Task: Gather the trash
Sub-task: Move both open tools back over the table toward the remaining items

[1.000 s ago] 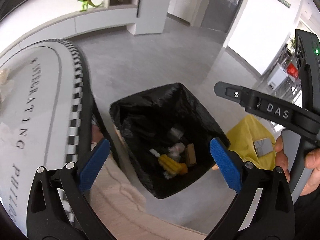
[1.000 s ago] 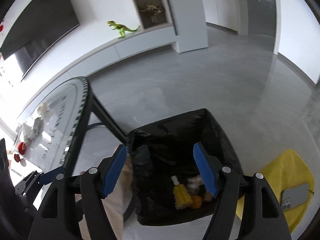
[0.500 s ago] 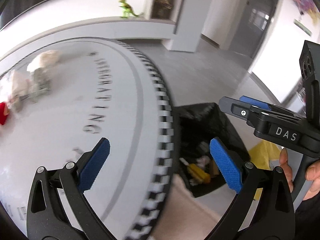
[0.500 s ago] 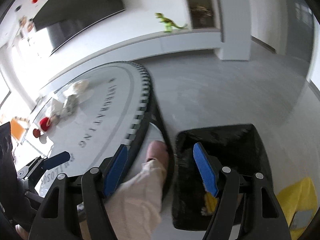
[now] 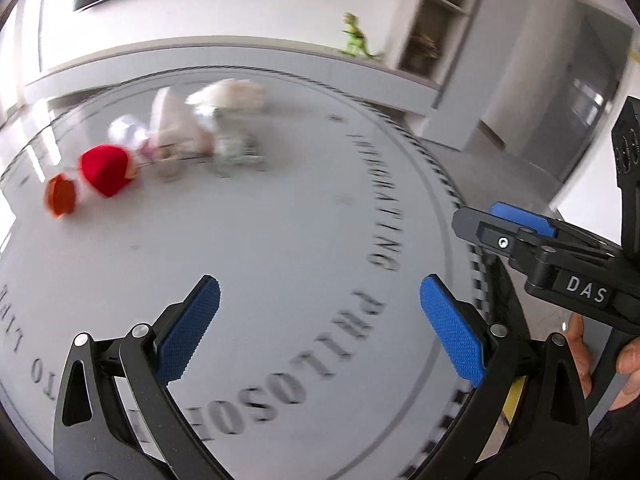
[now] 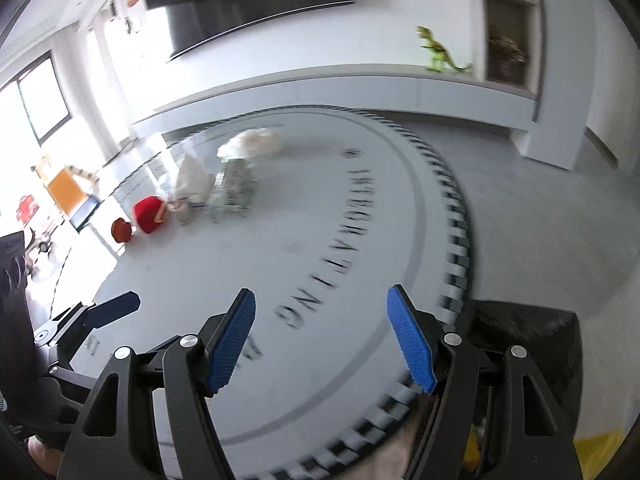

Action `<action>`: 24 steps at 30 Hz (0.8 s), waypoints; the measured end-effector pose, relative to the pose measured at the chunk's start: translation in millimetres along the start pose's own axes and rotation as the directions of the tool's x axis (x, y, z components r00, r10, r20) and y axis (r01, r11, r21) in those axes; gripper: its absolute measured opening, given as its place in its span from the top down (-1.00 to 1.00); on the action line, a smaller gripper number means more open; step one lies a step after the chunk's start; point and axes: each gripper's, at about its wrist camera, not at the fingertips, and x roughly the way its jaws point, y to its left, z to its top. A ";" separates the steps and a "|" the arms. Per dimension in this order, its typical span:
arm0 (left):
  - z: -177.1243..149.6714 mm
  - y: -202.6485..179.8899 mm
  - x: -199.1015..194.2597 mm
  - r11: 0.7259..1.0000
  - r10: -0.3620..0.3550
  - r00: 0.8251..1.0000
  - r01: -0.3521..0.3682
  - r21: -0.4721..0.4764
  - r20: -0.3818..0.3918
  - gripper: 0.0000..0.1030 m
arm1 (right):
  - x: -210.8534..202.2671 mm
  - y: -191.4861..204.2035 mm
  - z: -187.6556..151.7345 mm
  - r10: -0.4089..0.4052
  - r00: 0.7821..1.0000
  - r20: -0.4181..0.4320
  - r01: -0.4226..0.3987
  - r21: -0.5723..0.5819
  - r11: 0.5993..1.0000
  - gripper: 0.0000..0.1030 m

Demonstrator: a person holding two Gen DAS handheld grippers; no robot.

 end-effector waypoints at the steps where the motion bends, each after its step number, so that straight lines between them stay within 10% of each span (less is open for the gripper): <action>1: -0.1 9.2 -0.6 1.000 0.015 1.000 -0.015 -0.015 0.002 -0.88 | 5.7 9.4 4.2 0.014 1.000 -0.003 -0.014 -0.012 1.000 -0.36; 24: 19.7 189.5 -3.7 0.914 0.315 0.948 -0.313 -0.260 -0.032 -0.88 | 146.1 145.8 67.6 0.198 0.954 -0.224 -0.242 -0.189 0.952 0.26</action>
